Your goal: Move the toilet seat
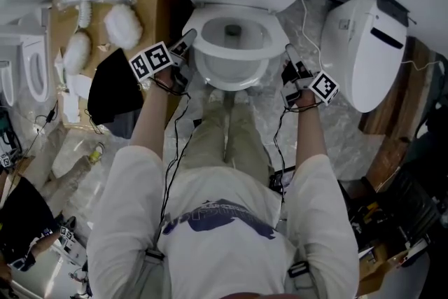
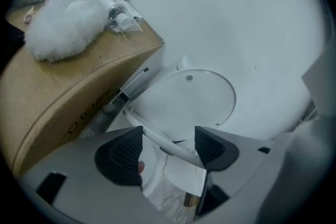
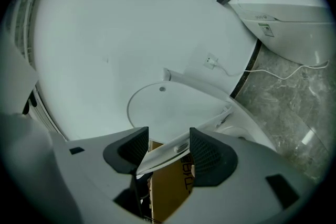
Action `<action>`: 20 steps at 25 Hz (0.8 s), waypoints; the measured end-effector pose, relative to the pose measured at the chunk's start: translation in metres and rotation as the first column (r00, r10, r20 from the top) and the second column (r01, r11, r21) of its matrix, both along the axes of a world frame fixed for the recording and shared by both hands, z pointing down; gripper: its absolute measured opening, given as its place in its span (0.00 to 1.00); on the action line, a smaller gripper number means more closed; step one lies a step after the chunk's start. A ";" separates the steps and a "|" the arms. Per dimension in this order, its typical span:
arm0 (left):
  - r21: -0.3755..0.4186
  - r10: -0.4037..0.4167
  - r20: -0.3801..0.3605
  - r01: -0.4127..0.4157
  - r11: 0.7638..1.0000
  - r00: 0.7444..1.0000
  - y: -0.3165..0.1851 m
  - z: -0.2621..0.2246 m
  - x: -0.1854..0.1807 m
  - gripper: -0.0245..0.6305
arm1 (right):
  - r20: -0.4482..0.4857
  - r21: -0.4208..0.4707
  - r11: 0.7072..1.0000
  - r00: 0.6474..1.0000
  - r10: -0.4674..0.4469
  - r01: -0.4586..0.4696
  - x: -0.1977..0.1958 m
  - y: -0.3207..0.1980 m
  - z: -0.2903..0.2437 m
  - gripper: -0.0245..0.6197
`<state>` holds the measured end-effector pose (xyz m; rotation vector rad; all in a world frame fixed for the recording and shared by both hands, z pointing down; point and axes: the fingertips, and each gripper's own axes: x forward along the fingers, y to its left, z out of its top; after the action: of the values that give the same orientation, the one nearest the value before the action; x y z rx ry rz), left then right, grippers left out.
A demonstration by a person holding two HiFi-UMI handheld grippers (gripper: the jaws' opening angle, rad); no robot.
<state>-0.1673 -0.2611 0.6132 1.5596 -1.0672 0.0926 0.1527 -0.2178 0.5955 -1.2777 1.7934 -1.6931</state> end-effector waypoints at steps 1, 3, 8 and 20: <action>0.002 -0.013 -0.005 0.013 1.000 1.000 -0.004 -0.002 0.000 0.49 | 0.000 0.004 1.000 1.000 -0.001 0.001 0.000 -0.003 -0.002 0.43; 0.005 -0.042 -0.016 0.042 0.999 0.999 -0.012 -0.005 -0.001 0.49 | 0.009 0.014 1.000 1.000 0.002 -0.002 0.000 -0.010 -0.006 0.43; 0.000 -0.104 -0.032 0.104 0.995 0.994 -0.031 -0.012 -0.001 0.51 | 0.022 0.037 0.999 1.000 0.009 -0.010 0.002 -0.027 -0.013 0.43; -0.007 -0.187 -0.052 0.187 0.982 0.981 -0.077 -0.020 -0.002 0.56 | -0.013 0.080 0.997 1.000 0.025 -0.024 0.010 -0.066 -0.022 0.41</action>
<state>-0.1691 -0.3376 0.5929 1.4444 -1.1663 -0.0755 0.1622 -0.2843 0.5731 -1.2752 1.8262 -1.5873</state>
